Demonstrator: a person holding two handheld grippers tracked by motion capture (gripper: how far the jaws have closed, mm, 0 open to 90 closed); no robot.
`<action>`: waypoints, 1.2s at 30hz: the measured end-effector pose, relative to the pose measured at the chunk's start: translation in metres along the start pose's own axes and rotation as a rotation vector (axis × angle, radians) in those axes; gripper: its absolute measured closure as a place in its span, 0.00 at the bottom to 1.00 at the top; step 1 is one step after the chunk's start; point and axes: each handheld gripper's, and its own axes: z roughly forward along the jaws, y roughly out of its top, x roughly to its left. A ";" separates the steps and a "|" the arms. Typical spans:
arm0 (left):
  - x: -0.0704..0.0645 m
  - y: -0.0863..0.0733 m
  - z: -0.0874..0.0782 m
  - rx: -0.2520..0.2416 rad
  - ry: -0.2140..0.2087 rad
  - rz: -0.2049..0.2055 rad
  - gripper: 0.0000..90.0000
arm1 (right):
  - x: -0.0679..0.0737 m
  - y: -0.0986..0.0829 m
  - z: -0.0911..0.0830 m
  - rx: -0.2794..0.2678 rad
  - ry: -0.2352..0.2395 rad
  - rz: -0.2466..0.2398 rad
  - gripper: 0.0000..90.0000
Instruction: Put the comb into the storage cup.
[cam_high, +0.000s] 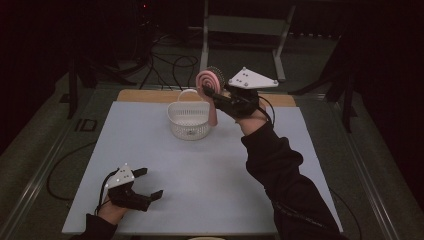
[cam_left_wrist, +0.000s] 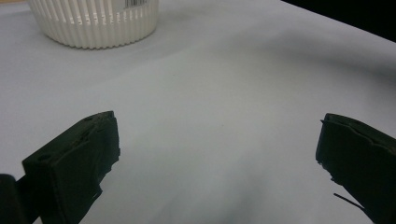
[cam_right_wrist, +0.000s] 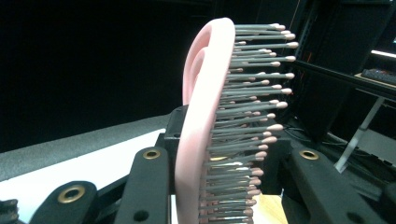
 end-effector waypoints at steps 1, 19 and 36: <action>0.000 0.000 0.000 -0.001 -0.001 -0.001 0.00 | -0.001 0.001 0.001 -0.002 -0.003 0.000 0.71; -0.001 0.001 0.000 -0.008 -0.009 -0.001 0.00 | -0.010 0.005 0.024 -0.006 -0.042 -0.036 0.71; -0.001 0.002 -0.003 -0.015 -0.010 0.001 0.00 | -0.007 -0.005 0.064 0.005 -0.071 -0.105 0.71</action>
